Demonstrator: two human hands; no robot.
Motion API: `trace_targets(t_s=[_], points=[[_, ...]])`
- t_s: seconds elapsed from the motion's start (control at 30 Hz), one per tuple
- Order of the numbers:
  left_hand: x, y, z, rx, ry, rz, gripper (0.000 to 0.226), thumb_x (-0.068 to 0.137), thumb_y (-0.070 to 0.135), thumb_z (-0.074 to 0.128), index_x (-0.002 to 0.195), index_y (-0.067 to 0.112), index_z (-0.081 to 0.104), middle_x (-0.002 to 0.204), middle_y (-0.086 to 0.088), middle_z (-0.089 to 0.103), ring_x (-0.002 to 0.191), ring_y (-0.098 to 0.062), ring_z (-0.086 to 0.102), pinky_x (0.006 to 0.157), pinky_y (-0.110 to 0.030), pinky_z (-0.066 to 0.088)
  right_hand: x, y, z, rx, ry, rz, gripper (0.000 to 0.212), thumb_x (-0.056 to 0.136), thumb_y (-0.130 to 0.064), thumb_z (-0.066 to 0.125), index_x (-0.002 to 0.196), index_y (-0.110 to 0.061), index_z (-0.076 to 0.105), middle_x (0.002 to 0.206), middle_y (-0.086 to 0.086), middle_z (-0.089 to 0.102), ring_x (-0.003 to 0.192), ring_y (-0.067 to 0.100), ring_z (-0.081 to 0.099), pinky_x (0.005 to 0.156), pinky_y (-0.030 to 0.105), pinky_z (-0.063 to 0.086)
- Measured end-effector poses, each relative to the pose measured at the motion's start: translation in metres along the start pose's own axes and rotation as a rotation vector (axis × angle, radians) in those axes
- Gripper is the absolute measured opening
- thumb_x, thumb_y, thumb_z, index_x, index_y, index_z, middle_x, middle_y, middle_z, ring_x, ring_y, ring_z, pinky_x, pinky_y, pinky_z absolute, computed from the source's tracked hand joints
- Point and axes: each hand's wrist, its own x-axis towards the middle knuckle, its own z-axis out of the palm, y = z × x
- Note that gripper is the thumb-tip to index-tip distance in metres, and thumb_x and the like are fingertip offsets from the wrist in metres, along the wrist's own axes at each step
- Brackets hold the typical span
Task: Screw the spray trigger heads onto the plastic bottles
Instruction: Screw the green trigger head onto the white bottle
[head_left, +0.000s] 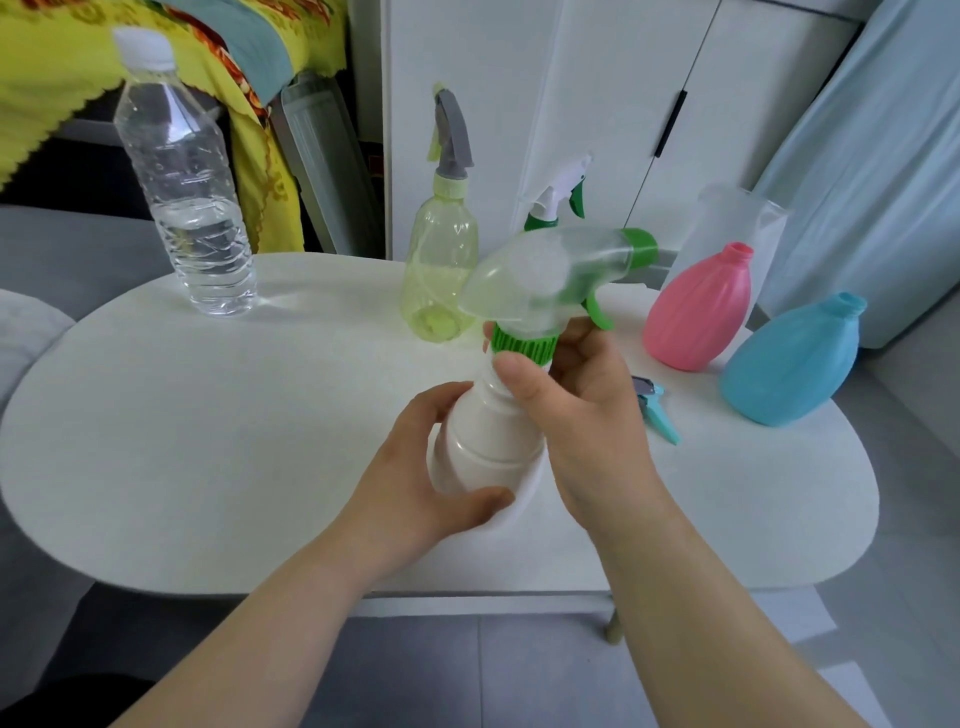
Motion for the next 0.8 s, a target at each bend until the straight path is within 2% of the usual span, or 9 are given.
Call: trace_targets(t_s=[0.1,0.2,0.27,0.4,0.5,0.57,0.67,0.73,0.8], points=[[0.000,-0.001,0.000,-0.001,-0.004,0.009,0.069,0.058,0.018,0.078,0.096,0.055,0.034,0.109,0.030,0.045,0.089,0.031,0.039,0.070,0.006,0.035,-0.003,0.005,0.007,-0.075,0.088,-0.076,0.038,0.061,-0.017,0.068,0.092,-0.026,0.048,0.086,-0.014,0.062,0.079,-0.005,0.062,0.068,0.009,0.046],[0.001,-0.001,-0.001,-0.009,-0.010,-0.008,0.068,0.057,0.020,0.077,0.095,0.056,0.034,0.110,0.030,0.046,0.091,0.029,0.040,0.072,-0.002,0.039,-0.004,0.003,0.003,0.023,-0.046,-0.060,0.034,0.069,-0.016,0.057,0.097,-0.034,0.048,0.094,-0.015,0.064,0.088,-0.003,0.061,0.074,0.012,0.047],[0.001,-0.001,0.000,-0.009,-0.011,-0.015,0.068,0.057,0.019,0.077,0.094,0.057,0.034,0.109,0.031,0.046,0.092,0.029,0.040,0.072,0.000,0.038,-0.002,0.000,-0.003,0.079,-0.131,-0.023,0.029,0.072,-0.018,0.052,0.095,-0.036,0.057,0.092,-0.022,0.068,0.094,-0.001,0.060,0.082,0.017,0.049],[0.001,-0.001,0.000,-0.010,-0.005,-0.018,0.068,0.058,0.017,0.078,0.093,0.056,0.035,0.108,0.030,0.046,0.090,0.030,0.040,0.068,0.006,0.035,0.000,-0.002,-0.005,0.091,-0.126,0.000,0.019,0.072,-0.018,0.057,0.088,-0.026,0.064,0.083,-0.015,0.072,0.087,0.000,0.064,0.077,0.015,0.049],[0.000,-0.001,0.000,-0.006,0.001,-0.017,0.068,0.057,0.017,0.078,0.094,0.055,0.035,0.111,0.028,0.046,0.096,0.020,0.044,0.072,-0.006,0.039,0.001,-0.003,0.000,0.060,-0.069,-0.024,0.038,0.065,-0.010,0.064,0.101,-0.004,0.055,0.083,-0.006,0.067,0.079,0.001,0.064,0.070,0.013,0.049],[0.000,0.000,0.000,-0.008,-0.001,-0.020,0.069,0.058,0.017,0.079,0.095,0.055,0.035,0.113,0.027,0.047,0.100,0.012,0.044,0.075,-0.012,0.037,0.001,-0.003,0.002,0.051,-0.048,-0.015,0.049,0.064,-0.010,0.065,0.108,0.002,0.048,0.084,-0.003,0.065,0.077,0.001,0.063,0.068,0.012,0.049],[0.001,0.001,-0.001,-0.018,-0.015,-0.030,0.068,0.055,0.021,0.080,0.094,0.056,0.036,0.112,0.029,0.046,0.103,0.010,0.044,0.078,-0.012,0.036,0.001,-0.002,-0.003,0.116,-0.107,0.010,0.042,0.069,-0.012,0.058,0.111,-0.013,0.051,0.089,-0.008,0.067,0.087,0.003,0.062,0.078,0.016,0.050],[0.001,0.003,-0.001,-0.018,-0.027,-0.041,0.065,0.049,0.030,0.074,0.095,0.055,0.035,0.111,0.030,0.045,0.104,0.010,0.044,0.081,-0.012,0.036,0.000,-0.003,-0.006,0.134,-0.161,0.009,0.030,0.073,-0.014,0.054,0.098,-0.028,0.061,0.088,-0.014,0.071,0.092,0.003,0.063,0.083,0.018,0.049],[0.001,0.005,-0.001,-0.028,-0.029,-0.047,0.064,0.047,0.031,0.071,0.095,0.054,0.036,0.112,0.029,0.045,0.104,0.008,0.044,0.082,-0.012,0.037,-0.001,-0.005,-0.007,0.127,-0.149,0.009,0.021,0.072,-0.016,0.058,0.086,-0.029,0.067,0.084,-0.017,0.072,0.088,0.000,0.064,0.078,0.015,0.049]])
